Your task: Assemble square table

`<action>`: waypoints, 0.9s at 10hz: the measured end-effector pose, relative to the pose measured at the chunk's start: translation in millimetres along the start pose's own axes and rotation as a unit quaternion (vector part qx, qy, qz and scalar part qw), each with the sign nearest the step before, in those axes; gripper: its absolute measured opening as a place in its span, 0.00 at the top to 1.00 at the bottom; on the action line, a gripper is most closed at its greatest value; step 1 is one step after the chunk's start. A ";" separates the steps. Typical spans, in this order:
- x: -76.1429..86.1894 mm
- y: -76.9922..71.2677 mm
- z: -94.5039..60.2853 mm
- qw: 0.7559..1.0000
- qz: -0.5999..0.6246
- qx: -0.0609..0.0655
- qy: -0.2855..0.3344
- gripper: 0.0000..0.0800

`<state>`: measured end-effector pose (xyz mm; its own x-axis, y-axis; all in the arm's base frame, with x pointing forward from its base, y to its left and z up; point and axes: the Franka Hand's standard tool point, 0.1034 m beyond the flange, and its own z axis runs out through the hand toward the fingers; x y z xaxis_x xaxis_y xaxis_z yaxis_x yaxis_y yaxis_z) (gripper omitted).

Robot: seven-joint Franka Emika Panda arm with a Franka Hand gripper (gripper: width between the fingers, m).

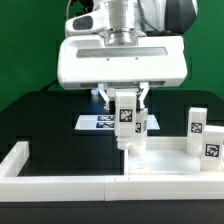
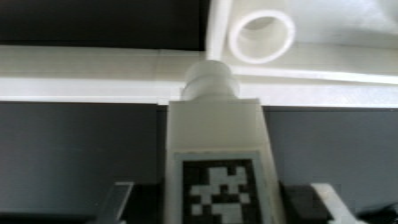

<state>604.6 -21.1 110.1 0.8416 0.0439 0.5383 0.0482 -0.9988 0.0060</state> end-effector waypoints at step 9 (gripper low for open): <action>-10.5 -22.3 23.6 1.000 -0.003 0.014 -0.013 0.64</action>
Offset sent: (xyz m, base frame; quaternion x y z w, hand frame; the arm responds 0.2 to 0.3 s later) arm 0.0116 0.0154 -0.0143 -0.0212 -0.0057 0.0141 0.9997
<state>607.4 1.2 84.4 0.8546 0.0508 0.5168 0.0678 -0.9976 -0.0140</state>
